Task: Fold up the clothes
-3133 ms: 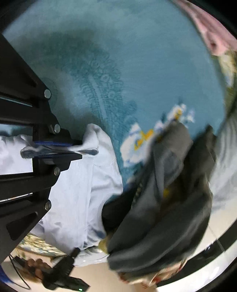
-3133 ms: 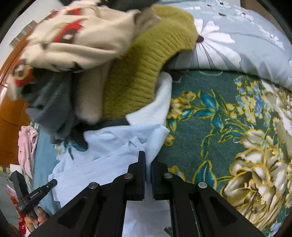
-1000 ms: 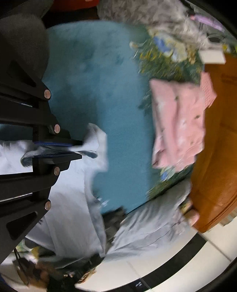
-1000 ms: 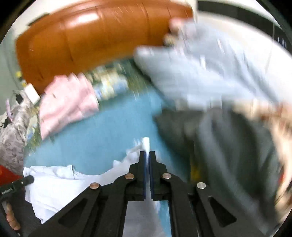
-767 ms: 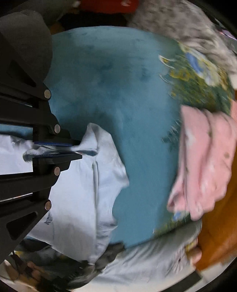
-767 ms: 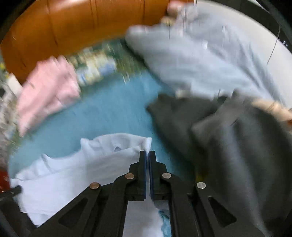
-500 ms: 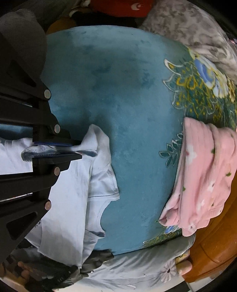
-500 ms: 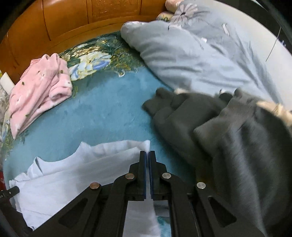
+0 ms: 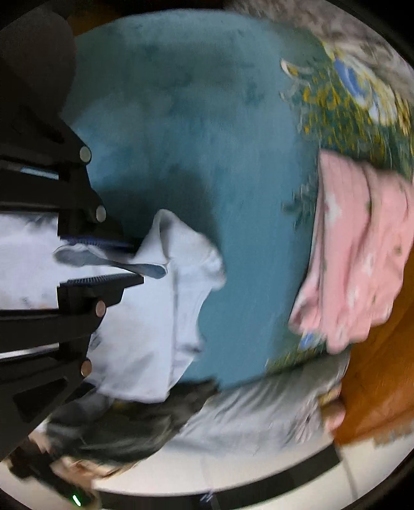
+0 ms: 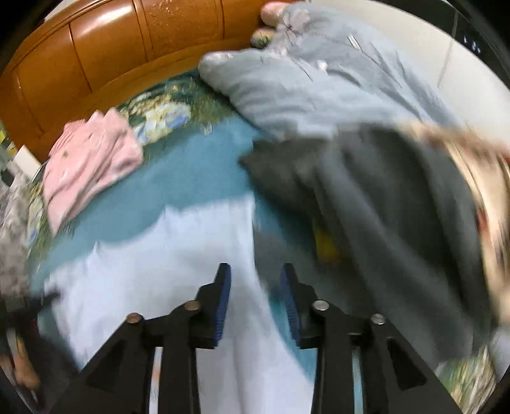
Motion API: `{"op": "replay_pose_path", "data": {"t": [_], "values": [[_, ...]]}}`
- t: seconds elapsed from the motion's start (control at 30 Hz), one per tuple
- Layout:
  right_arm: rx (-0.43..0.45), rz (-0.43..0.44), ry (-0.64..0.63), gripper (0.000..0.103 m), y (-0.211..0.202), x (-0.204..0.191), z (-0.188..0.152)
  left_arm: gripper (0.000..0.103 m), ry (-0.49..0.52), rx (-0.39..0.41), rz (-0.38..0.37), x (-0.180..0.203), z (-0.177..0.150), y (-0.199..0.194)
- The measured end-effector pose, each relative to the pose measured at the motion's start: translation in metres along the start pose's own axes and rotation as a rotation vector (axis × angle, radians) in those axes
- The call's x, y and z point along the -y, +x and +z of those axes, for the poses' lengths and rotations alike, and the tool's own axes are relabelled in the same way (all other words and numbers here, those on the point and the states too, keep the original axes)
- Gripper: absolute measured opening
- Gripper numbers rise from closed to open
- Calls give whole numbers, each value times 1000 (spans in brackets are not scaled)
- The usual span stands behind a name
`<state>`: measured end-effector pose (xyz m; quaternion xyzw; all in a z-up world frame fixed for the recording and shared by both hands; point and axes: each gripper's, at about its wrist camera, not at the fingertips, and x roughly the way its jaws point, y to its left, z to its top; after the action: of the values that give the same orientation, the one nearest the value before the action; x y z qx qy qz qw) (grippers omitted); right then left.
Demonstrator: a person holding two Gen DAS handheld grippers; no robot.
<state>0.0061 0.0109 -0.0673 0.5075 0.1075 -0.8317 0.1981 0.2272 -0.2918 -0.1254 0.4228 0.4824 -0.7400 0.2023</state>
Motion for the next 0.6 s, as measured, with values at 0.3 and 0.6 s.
{"op": "replay_pose_path", "data": {"t": [0.3, 0.6], "values": [[-162, -67, 447, 34, -58, 110, -204, 25, 265, -91, -86, 38, -42, -37], [-103, 63, 659, 42, -54, 143, -254, 44, 22, -203, 36, 27, -101, 1]]}}
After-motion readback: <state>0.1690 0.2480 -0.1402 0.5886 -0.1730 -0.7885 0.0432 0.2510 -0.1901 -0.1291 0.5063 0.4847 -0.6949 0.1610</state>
